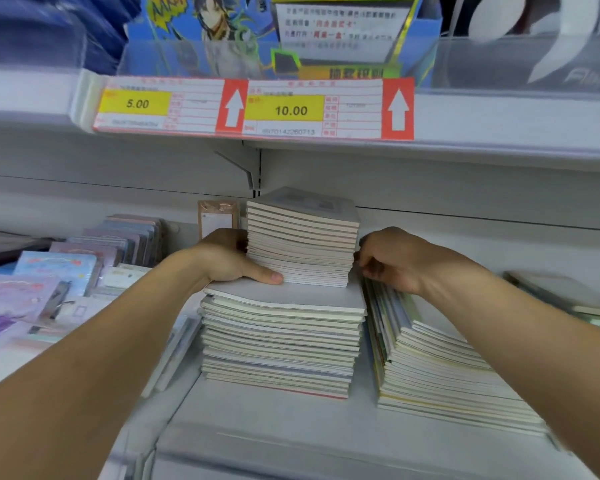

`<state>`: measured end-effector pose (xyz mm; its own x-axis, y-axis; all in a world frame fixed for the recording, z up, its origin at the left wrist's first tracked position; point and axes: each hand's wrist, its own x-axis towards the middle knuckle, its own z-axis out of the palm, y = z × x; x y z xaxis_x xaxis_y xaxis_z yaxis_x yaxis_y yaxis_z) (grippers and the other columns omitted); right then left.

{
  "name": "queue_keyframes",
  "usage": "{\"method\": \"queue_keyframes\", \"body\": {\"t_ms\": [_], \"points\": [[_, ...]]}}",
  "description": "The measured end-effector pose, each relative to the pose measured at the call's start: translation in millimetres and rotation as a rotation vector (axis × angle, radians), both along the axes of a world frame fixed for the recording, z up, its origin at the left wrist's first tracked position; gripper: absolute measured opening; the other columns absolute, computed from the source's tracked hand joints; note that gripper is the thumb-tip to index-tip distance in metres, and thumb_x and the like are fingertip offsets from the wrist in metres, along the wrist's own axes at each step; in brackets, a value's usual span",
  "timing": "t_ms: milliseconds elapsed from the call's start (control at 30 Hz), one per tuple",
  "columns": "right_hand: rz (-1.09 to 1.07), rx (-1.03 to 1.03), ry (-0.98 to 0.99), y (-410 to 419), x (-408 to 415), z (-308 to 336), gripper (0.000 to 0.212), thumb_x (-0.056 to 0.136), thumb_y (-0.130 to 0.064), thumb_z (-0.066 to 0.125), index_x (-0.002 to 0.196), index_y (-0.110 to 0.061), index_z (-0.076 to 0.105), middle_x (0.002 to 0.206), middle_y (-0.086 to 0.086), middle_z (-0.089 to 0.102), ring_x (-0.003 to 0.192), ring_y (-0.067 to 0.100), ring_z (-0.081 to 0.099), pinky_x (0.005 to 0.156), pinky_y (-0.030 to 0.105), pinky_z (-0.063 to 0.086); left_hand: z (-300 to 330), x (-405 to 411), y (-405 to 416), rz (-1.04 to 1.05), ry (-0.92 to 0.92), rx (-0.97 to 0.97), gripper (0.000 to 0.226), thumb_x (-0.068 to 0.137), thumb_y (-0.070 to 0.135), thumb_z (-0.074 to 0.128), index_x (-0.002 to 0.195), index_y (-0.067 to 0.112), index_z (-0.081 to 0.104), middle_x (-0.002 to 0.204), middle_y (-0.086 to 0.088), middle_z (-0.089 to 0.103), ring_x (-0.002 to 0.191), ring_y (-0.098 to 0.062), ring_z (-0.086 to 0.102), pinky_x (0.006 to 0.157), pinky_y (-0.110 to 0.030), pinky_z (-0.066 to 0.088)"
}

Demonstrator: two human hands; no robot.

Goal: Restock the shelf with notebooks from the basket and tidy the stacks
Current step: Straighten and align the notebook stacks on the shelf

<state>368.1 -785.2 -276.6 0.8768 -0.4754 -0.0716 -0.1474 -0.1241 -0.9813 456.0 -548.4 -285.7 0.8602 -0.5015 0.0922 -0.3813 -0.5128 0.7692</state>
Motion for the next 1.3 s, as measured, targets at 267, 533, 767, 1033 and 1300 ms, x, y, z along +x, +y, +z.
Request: {"method": "queue_keyframes", "body": {"t_ms": [267,533,767,1033,1300], "points": [[0.115,-0.051,0.043,8,-7,-1,0.031,0.077,0.018,0.042,0.079,-0.01,0.056,0.1,0.014,0.06,0.089,0.023,0.053,0.063,0.024,0.043,-4,-1,1,0.051,-0.034,-0.047,0.091,0.036,0.041,0.095,0.119,0.023,0.066,0.12,0.007,0.068,0.11,-0.016,0.062,0.105,-0.033,0.045],[0.339,-0.359,-0.146,23,-58,-2,0.032,0.087,-0.013,0.073,0.118,-0.009,0.07,0.113,0.001,0.074,0.104,0.013,0.07,0.097,0.027,0.052,-9,-15,-1,0.019,-0.313,-0.133,0.063,0.068,0.048,0.081,0.123,0.023,0.064,0.121,0.009,0.068,0.112,-0.014,0.061,0.103,-0.03,0.045],[0.087,-0.847,-0.137,32,-43,-11,0.026,0.098,-0.032,0.059,0.101,-0.009,0.07,0.096,0.004,0.073,0.09,0.02,0.067,0.085,0.031,0.053,-7,-13,-2,0.033,-0.417,-0.033,0.059,0.077,0.045,0.075,0.128,0.018,0.061,0.128,0.001,0.064,0.118,-0.02,0.057,0.103,-0.026,0.042],[0.17,-0.585,-0.026,38,-61,-11,0.03,0.096,-0.034,0.057,0.1,-0.008,0.071,0.101,0.006,0.072,0.092,0.019,0.066,0.084,0.03,0.051,-13,-28,19,0.031,-0.299,-0.091,0.05,0.074,0.056,0.073,0.114,0.029,0.062,0.107,0.025,0.063,0.099,0.005,0.057,0.086,-0.012,0.041],[0.187,-0.124,-0.092,51,-62,-13,0.018,0.09,-0.008,0.055,0.104,-0.005,0.066,0.112,0.016,0.07,0.11,0.033,0.063,0.105,0.039,0.047,-26,-20,13,0.091,-0.212,-0.19,0.026,0.087,0.029,0.071,0.108,0.013,0.072,0.107,0.003,0.072,0.103,-0.016,0.065,0.095,-0.027,0.048]]}}
